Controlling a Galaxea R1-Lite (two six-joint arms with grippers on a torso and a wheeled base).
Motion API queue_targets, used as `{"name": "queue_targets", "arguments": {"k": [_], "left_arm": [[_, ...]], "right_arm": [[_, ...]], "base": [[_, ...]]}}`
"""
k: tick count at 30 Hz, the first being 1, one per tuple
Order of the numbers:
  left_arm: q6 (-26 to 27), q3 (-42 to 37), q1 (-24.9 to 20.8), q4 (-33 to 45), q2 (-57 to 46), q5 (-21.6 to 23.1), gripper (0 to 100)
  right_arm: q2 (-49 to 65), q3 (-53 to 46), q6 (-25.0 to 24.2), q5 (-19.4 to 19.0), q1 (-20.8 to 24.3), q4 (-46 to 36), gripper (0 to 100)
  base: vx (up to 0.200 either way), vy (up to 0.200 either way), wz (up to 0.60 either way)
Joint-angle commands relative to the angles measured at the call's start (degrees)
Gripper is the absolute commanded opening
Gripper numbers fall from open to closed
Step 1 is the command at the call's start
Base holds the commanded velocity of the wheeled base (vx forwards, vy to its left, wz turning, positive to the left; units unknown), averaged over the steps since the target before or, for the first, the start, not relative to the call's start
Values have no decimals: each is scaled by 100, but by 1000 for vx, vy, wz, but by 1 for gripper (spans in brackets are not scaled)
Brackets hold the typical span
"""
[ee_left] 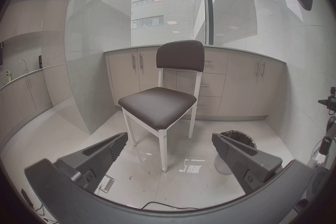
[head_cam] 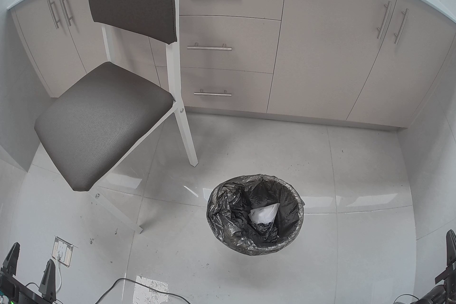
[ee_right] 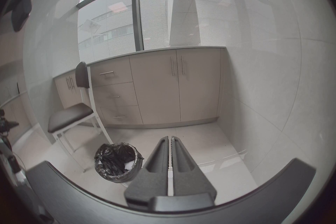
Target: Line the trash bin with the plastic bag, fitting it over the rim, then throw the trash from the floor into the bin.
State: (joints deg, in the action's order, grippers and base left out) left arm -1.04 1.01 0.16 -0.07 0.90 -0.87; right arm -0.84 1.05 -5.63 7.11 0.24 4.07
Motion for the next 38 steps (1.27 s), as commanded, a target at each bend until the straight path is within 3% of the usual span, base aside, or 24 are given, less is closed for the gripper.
{"name": "queue_targets", "arguments": {"k": [1,2,3,7,13,38], "left_arm": [[-2,-101,2,-1,-90,-1,100],[-2,-101,2,-1,-90,-1,100],[-2,-101,2,-1,-90,-1,100],[-2,-101,2,-1,-90,-1,100],[-2,-101,2,-1,-90,-1,100],[-2,-101,2,-1,-90,-1,100]], "right_arm": [[84,-105,379,-52,2,-29,0],[84,-105,379,-52,2,-29,0],[84,-105,695,-95,2,-47,0],[84,-96,1108,-596,2,-108,0],[84,-96,695,-772,2,-407,0],[84,-96,546,-790,11,-434,0]], "base": [[0,0,0],[0,0,0],[0,0,0],[0,0,0],[0,0,0],[0,0,0]]}}
